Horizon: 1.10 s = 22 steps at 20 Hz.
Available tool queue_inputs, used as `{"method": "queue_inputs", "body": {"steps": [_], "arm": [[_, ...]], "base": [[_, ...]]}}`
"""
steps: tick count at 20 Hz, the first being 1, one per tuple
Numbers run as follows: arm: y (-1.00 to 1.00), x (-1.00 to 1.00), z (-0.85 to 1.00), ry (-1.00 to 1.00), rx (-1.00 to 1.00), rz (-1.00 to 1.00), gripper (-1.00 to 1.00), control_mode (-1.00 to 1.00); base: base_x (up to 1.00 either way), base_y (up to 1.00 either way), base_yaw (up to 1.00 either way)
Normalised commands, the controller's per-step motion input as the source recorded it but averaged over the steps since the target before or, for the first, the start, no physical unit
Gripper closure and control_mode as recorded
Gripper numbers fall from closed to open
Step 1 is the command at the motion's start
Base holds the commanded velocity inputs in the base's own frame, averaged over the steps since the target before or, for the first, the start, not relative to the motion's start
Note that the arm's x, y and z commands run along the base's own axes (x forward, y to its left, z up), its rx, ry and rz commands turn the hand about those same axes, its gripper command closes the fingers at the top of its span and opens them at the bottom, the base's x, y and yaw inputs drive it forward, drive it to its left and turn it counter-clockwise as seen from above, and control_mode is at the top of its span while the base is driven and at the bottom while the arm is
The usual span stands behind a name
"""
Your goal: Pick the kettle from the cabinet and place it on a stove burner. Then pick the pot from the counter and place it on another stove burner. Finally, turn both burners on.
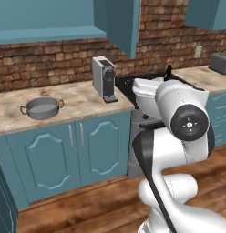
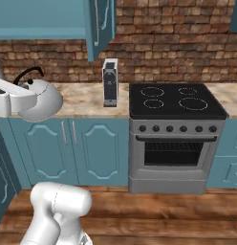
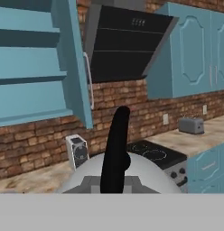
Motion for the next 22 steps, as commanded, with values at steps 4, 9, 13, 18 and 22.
{"method": "queue_inputs", "body": {"steps": [4,9,13,18,22], "arm": [[0.0,0.0,0.0,0.0,0.0,0.0,1.0,1.0],[0.0,0.0,0.0,0.0,0.0,0.0,1.0,1.0],[0.0,0.0,0.0,0.0,0.0,0.0,1.0,1.0],[0.0,0.0,0.0,0.0,0.0,0.0,1.0,1.0],[0.0,0.0,0.0,0.0,0.0,0.0,1.0,1.0]], "base": [[-0.08,-0.74,-0.1],[0.0,-0.75,-0.06],[0.0,-0.74,-0.02],[0.06,-0.66,0.0],[0.3,-0.46,0.0]]}}
